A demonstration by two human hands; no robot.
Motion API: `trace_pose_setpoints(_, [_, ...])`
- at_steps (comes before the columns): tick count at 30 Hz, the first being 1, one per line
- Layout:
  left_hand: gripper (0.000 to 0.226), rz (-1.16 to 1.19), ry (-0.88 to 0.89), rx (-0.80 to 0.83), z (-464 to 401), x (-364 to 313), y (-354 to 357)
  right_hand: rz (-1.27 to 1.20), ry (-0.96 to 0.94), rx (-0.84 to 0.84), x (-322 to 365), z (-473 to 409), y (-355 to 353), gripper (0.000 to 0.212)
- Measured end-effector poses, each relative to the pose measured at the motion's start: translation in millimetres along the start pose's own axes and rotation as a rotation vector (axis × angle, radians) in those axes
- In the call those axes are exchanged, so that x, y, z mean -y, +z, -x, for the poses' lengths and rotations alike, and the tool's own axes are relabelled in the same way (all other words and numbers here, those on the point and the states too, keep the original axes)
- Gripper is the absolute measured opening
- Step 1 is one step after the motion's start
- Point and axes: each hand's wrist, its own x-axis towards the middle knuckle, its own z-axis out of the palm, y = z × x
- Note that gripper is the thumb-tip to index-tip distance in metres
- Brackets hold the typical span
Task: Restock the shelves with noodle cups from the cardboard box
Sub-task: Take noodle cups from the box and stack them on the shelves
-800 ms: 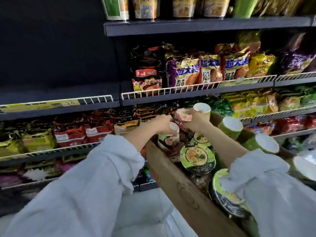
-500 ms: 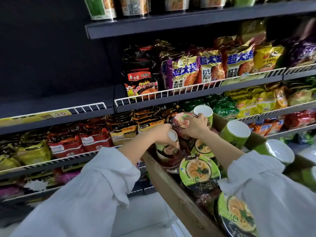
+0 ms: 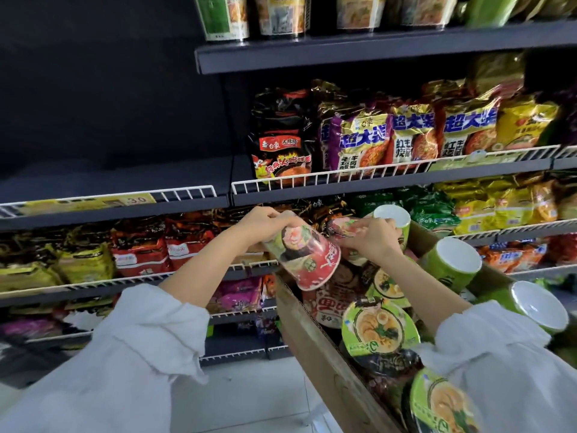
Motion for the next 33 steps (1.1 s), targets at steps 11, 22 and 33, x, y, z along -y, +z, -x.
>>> trace_pose_setpoints(11, [0.066, 0.629, -0.092, -0.015, 28, 18, -79, -0.328, -0.177, -0.173, 74, -2, -13, 0.045])
trace_pose_setpoints(22, [0.045, 1.242, 0.024, -0.071, 31, 100, -216, -0.474, -0.412, -0.184, 236, 14, 30, 0.034])
trace_pose_setpoints(33, [0.065, 1.292, 0.017, 0.096, 15, 157, -338, -0.557, -0.365, -0.196, 371, -19, 105, 0.039])
